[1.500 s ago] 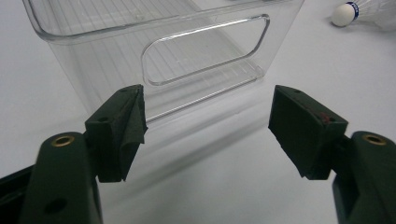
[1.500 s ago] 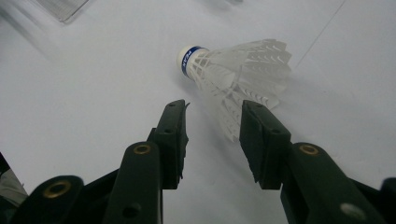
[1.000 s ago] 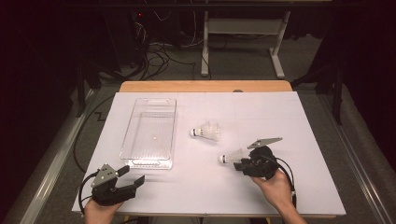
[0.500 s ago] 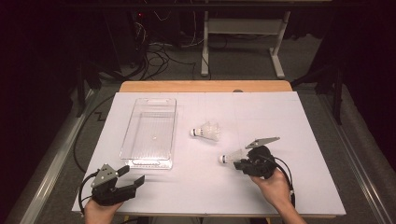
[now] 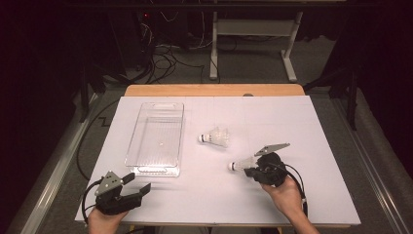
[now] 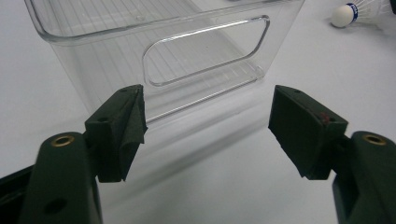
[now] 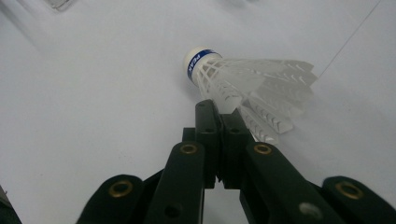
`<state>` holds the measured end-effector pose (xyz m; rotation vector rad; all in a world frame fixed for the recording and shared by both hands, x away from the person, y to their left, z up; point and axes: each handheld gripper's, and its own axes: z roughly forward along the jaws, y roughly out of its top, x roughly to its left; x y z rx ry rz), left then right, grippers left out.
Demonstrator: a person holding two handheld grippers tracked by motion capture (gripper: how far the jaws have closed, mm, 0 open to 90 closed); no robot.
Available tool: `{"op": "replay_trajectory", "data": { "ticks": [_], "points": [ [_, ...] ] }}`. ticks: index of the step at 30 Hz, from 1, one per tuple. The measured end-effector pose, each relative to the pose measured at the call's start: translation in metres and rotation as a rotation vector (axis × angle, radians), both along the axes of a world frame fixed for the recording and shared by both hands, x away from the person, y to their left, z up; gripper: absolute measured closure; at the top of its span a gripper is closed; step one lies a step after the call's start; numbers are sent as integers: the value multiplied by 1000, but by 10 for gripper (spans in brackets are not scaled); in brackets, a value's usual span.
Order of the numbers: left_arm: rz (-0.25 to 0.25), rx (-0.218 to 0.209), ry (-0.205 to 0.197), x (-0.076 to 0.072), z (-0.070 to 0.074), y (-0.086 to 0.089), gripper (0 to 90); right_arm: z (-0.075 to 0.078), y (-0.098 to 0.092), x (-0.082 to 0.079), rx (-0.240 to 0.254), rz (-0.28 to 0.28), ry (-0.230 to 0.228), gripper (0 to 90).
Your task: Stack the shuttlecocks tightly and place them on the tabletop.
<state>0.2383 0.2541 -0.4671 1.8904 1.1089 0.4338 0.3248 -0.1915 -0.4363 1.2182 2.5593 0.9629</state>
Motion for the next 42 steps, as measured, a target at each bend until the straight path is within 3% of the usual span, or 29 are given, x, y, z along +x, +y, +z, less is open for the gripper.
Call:
{"op": "replay_trajectory", "data": {
  "ticks": [42],
  "points": [
    [-1,0,0,0,0,0,284,8,-7,1,21,1,-18,900]
  ]
}}
